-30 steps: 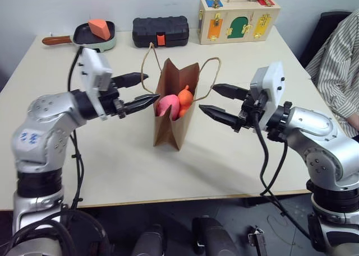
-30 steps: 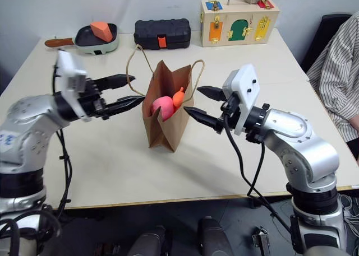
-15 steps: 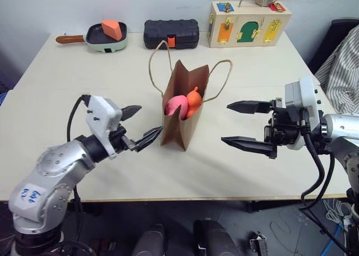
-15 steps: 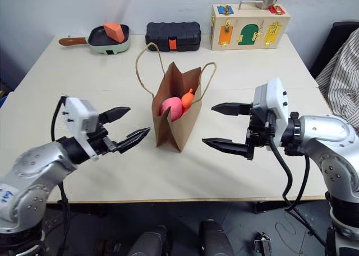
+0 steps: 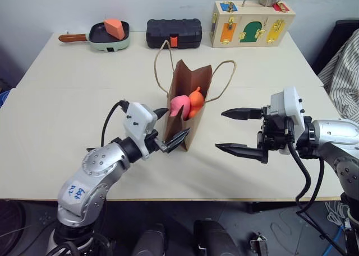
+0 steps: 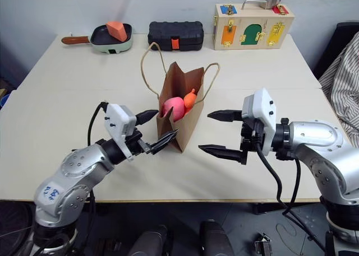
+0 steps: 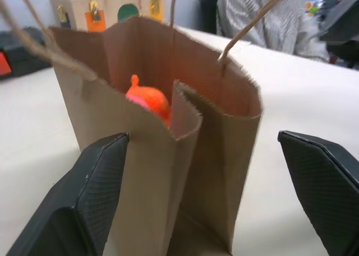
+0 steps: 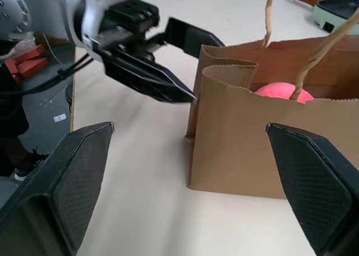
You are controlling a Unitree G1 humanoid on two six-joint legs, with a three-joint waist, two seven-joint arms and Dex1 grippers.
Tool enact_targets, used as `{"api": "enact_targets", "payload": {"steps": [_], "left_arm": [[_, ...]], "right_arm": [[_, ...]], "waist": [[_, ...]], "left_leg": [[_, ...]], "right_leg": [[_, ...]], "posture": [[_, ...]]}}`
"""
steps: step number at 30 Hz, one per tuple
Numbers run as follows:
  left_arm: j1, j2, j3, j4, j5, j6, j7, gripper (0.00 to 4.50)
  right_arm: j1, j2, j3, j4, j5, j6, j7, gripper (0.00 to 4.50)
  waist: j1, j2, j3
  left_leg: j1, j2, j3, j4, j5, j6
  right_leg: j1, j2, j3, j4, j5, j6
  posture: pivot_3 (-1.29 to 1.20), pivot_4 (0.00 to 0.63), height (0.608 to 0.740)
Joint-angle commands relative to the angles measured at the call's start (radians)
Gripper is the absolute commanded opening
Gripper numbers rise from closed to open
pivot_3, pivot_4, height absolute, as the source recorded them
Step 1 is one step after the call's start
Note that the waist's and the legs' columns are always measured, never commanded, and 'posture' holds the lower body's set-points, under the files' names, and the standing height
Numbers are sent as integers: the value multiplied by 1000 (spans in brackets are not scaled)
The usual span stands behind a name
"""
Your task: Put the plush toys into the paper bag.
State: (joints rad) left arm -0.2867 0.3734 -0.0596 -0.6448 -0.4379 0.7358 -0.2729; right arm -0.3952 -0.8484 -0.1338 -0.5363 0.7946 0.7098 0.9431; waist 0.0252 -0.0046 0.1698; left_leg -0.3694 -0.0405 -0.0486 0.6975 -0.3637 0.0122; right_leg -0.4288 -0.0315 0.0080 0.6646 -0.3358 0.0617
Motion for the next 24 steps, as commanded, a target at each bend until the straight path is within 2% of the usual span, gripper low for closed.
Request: {"api": "enact_targets", "payload": {"steps": [1, 7, 19, 22, 24], "left_arm": [[-32, -37, -36, 25, 66, -20, 55, 4465], [-58, -84, -134, 86, 199, -36, 123, 4465], [-102, -167, -171, 212, 365, -97, 189, 4465], [-106, -191, -165, 231, 374, -124, 182, 3819], [-112, -202, -164, 244, 376, -140, 169, 3206]], "right_arm": [[8, 3, -28, -64, 43, 11, -25, 4487], [9, 4, -32, -95, 85, 32, -67, 4487], [5, -1, -26, -98, 109, 29, -104, 4487], [5, 4, -21, -102, 110, 25, -110, 4500], [7, 5, -20, -105, 109, 21, -111, 4500]], "waist": [[1, 0, 0], [2, -1, 0], [3, -1, 0], [3, -1, 1], [4, -1, 1]], "left_leg": [[0, 0, 0, 0, 0, 0], [0, 0, 0, 0, 0, 0], [0, 0, 0, 0, 0, 0], [0, 0, 0, 0, 0, 0], [0, 0, 0, 0, 0, 0]], "right_leg": [[0, 0, 0, 0, 0, 0], [0, 0, 0, 0, 0, 0], [0, 0, 0, 0, 0, 0], [0, 0, 0, 0, 0, 0], [0, 0, 0, 0, 0, 0]], "posture": [[0, 150, 740], [0, 150, 740], [0, 150, 740], [0, 150, 740], [0, 150, 740]]}}
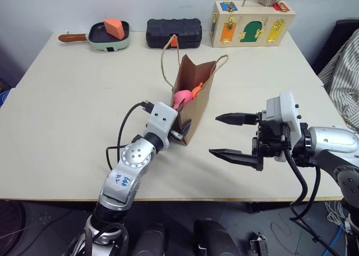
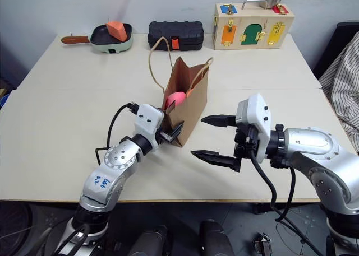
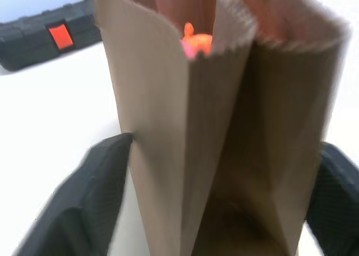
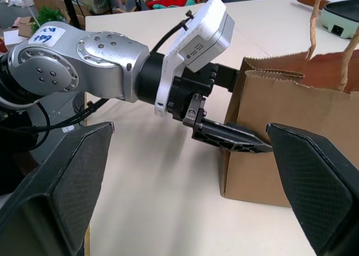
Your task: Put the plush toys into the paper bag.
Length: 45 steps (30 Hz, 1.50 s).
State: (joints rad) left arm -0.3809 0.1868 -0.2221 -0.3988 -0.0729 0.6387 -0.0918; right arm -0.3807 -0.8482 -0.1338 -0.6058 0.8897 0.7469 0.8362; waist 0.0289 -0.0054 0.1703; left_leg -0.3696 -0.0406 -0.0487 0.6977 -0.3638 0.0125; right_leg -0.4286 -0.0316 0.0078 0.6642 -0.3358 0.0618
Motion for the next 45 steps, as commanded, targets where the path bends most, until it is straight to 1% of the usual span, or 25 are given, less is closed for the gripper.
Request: {"api": "enact_targets", "payload": {"steps": [1, 4, 7, 9, 10, 12, 15, 19, 21, 24, 27, 30, 34, 36, 38, 40, 42, 45], "left_arm": [[-21, -20, 2, 3, 11, -50, -17, 2878], [-29, -24, 12, 16, 4, -67, -40, 1888], [-37, -6, 44, 25, -25, -93, -94, 971], [-44, 27, 69, 41, -45, -138, -157, 284], [-46, 39, 77, 49, -50, -158, -180, 12], [-59, 63, 143, 69, -158, -194, -297, 12], [-83, 120, 236, 107, -347, -222, -527, 12], [-125, 226, 257, 174, -474, -240, -813, 12], [-148, 272, 227, 223, -478, -262, -927, 12], [-182, 327, 171, 325, -444, -340, -1108, 12], [-211, 343, 141, 412, -425, -398, -1213, 12], [-238, 367, 113, 535, -380, -519, -1352, 12], [-280, 353, 92, 699, -326, -659, -1437, 12], [-316, 329, 94, 791, -297, -723, -1426, 12], [-334, 312, 103, 841, -279, -761, -1394, 12], [-333, 303, 126, 857, -258, -782, -1318, 12], [-311, 305, 157, 827, -255, -769, -1245, 12], [-252, 320, 172, 735, -265, -751, -1217, 12]], "right_arm": [[-7, 4, -20, -35, 11, -19, -4, 4500], [-1, 0, -19, -26, -15, -34, -4, 4500], [-2, 4, -26, -16, -31, -43, -13, 4500], [-1, 6, -31, -12, -34, -47, -16, 4500], [0, 6, -32, -10, -35, -49, -16, 4500], [6, 2, -36, -8, -39, -54, -14, 4500], [21, -2, -47, -8, -48, -62, -13, 4500], [75, -31, -96, -33, -39, -65, 3, 4500], [133, -66, -157, -54, -10, -59, 48, 4500], [262, -134, -335, -94, 83, -22, 147, 4500], [359, -171, -477, -105, 125, 3, 185, 4500], [475, -184, -664, -130, 169, 56, 215, 4500], [572, -177, -782, -170, 212, 80, 233, 4500], [600, -177, -797, -182, 198, 67, 239, 4500], [604, -181, -794, -182, 190, 52, 237, 4500], [585, -190, -779, -172, 194, 42, 227, 4500], [568, -200, -756, -156, 183, 26, 235, 4500], [532, -217, -706, -119, 162, -3, 245, 4500]], "waist": [[0, 0, 0], [0, 0, 0], [0, 0, 0], [-1, 0, 0], [-2, 0, 0], [-2, 0, 0], [-2, 0, 0], [-2, 0, 0], [1, 0, 0], [8, 0, 0], [8, 0, 0], [5, 0, 0], [-2, 0, 0], [0, 0, 0], [0, 0, 0], [-1, 0, 0], [-3, 0, 0], [-7, 0, 0]], "left_leg": [[0, 0, 0, 0, 0, 0], [0, 0, 0, 0, 0, 0], [0, 0, 0, 0, 0, 0], [0, 0, 0, 0, 0, 0], [0, 0, 0, 0, 0, 0], [0, 0, 0, 0, 0, 0], [0, 0, 0, 0, 0, 0], [-1, 0, -1, 0, 0, 0], [-1, 0, -2, 0, 0, 0], [-1, -1, -3, 0, 0, 1], [-1, 0, -2, 0, -1, 2], [0, 0, -2, 0, -1, 2], [1, 0, -1, 0, -1, 2], [1, 0, -1, 0, -1, 2], [1, 0, -1, 1, -2, 3], [1, 0, -1, 1, -2, 3], [1, 0, 0, 1, -2, 3], [2, 0, 0, 1, -2, 3]], "right_leg": [[0, 0, 0, 0, 0, 0], [0, 0, 0, 0, 0, 0], [0, 0, 0, 0, 0, 0], [0, 0, 0, 0, 0, 0], [0, 0, 0, 0, 0, 0], [0, 0, 0, 0, 0, 0], [0, 0, -1, -1, 0, 0], [0, 0, -2, -2, 0, 0], [1, -1, -2, -2, 0, 0], [2, -1, -3, -4, 0, 0], [2, -1, -3, -4, 0, 0], [3, 0, -2, -4, 0, 0], [3, 0, -2, -2, 0, 0], [3, 0, -2, -2, 0, 0], [4, 0, -1, -2, 0, 1], [4, 0, -1, -2, 1, 1], [3, 0, -1, -2, 1, 2], [3, 0, 0, -1, 1, 2]], "posture": [[0, 150, 740], [0, 150, 740], [0, 150, 740], [0, 150, 740], [0, 150, 740], [0, 150, 740], [0, 150, 740], [0, 150, 740], [0, 150, 740], [0, 150, 740], [0, 150, 740], [0, 150, 740], [0, 150, 740], [0, 150, 740], [0, 150, 740], [0, 150, 740], [0, 150, 740], [0, 150, 740]]}}
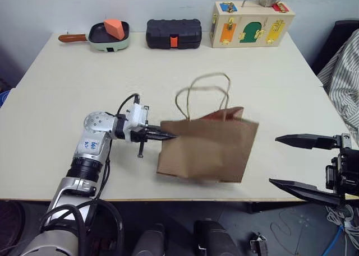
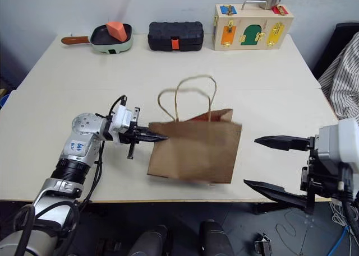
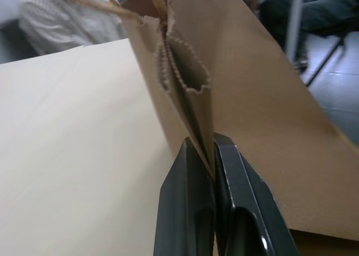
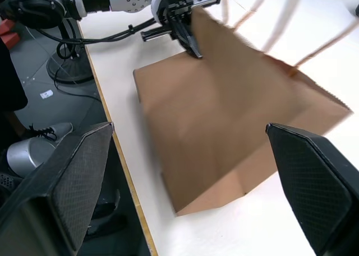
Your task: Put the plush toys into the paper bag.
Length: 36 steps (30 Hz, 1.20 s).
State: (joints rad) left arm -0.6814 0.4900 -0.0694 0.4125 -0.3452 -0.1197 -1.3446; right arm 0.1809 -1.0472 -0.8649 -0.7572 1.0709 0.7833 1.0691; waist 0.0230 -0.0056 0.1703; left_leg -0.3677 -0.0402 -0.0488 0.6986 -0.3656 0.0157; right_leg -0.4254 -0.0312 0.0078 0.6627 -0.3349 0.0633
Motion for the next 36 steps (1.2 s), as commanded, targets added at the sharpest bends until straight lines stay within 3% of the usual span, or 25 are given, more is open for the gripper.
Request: {"api": "enact_targets", "payload": {"steps": [1, 13, 24, 26, 33, 36], "left_arm": [[60, 18, 20, -93, 11, -4, 42, 12], [-47, 27, 14, -59, 59, -195, 15, 12], [-52, 34, 6, 68, 92, -134, 20, 12], [-37, 94, 22, -9, 55, 13, 6, 210], [105, 372, 230, -415, -217, 602, 65, 2338], [209, 452, 335, -554, -281, 702, 101, 3297]], "right_arm": [[-47, -24, 50, 48, -31, -50, 13, 4500], [-162, -30, 216, 116, -105, -114, 34, 4500], [-198, -21, 278, 137, -148, -140, 3, 4500], [-217, -24, 299, 164, -160, -147, 5, 4500], [-292, -37, 375, 317, -219, -199, 82, 4500], [-338, -43, 411, 401, -253, -225, 130, 4500]], "waist": [[1, 0, 0], [6, 0, 0], [4, 0, 0], [4, 0, 0], [-17, -2, 1], [-18, -1, 1]], "left_leg": [[0, 0, 0, 0, 0, 0], [-2, 0, 0, 0, 0, 0], [-2, 0, 0, 1, 0, 0], [-2, 0, 0, 1, 0, 0], [-2, 1, 0, -1, 0, 0], [-2, 1, 0, 0, 0, 0]], "right_leg": [[0, 0, 0, 0, 0, 0], [-1, 0, -1, -1, 0, 0], [-1, 0, -1, -1, 0, 0], [-1, 0, -1, -1, 0, 0], [-3, 0, 0, 0, 0, 0], [-2, -1, 0, -1, 0, 0]], "posture": [[0, 150, 740], [0, 150, 740], [0, 150, 740], [0, 150, 740], [0, 150, 740], [0, 150, 740]]}}
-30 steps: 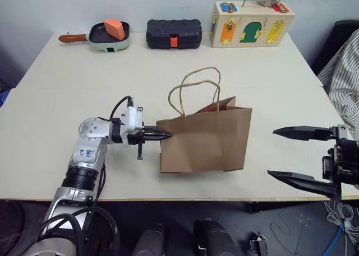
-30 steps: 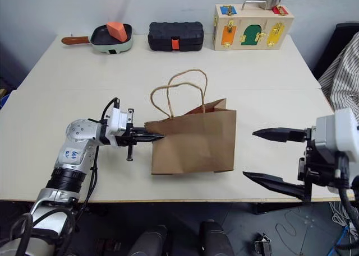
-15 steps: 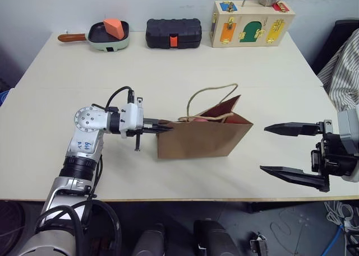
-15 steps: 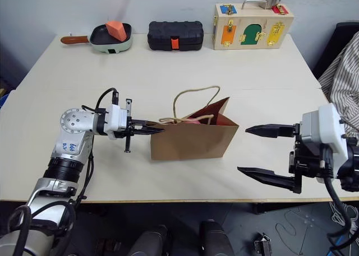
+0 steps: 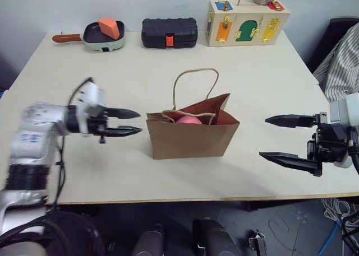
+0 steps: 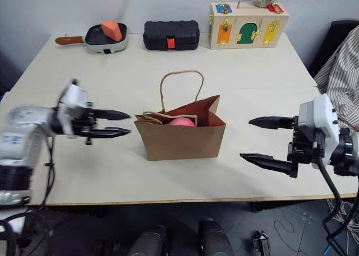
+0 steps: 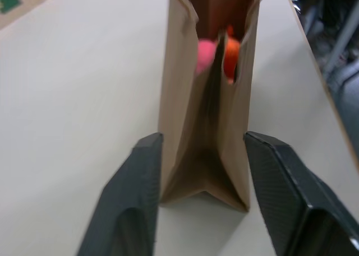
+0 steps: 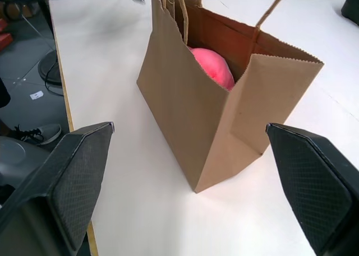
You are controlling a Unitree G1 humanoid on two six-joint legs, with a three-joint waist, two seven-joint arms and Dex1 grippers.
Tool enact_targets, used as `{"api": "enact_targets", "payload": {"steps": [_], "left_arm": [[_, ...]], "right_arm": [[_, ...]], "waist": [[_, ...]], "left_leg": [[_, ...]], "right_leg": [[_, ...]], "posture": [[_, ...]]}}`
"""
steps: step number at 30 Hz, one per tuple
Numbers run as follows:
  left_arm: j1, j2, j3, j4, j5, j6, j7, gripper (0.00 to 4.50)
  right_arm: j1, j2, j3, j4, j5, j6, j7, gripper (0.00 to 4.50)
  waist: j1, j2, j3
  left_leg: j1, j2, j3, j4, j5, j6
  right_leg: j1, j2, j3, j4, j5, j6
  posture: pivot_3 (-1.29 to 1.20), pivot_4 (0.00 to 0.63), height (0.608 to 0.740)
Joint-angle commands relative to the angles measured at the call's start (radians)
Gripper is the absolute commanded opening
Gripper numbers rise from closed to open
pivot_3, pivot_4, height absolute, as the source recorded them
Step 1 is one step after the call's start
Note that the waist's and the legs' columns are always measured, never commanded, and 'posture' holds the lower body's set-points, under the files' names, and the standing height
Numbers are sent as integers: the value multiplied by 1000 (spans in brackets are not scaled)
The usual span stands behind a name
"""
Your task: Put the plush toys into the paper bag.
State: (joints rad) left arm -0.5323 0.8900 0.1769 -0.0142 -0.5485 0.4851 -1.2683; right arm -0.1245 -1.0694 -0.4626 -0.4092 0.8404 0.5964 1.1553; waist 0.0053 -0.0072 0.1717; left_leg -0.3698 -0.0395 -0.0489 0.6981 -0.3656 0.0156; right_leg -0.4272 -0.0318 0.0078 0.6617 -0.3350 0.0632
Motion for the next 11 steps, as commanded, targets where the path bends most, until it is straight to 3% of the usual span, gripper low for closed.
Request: {"api": "enact_targets", "payload": {"steps": [1, 4, 7, 11], "left_arm": [[91, 75, 115, -153, -78, 109, 35, 3628], [214, 185, 261, -190, -111, 209, 12, 4454], [342, 272, 401, -212, -136, 282, -51, 4454], [381, 291, 519, -203, -144, 278, -41, 4454]], "right_arm": [[-46, -25, 20, 74, -34, -48, 64, 4500], [-86, -55, 43, 138, -58, -69, 141, 4500], [-121, -82, 63, 195, -80, -90, 206, 4500], [-205, -113, 90, 289, -77, -86, 286, 4500]], "waist": [[0, 0, 0], [5, 1, 1], [2, 2, 1], [0, 3, 2]], "left_leg": [[0, 0, 0, 0, 0, 0], [0, 0, 0, 0, 0, 0], [0, 0, 0, -2, 0, 0], [1, 0, 0, -2, 0, 0]], "right_leg": [[0, 0, 0, 0, 0, 0], [0, 0, 0, 0, 0, 0], [-1, 0, 0, -1, 0, -1], [0, -1, 0, -2, 0, -1]], "posture": [[0, 150, 740], [0, 150, 740], [0, 150, 740], [0, 150, 740]]}}
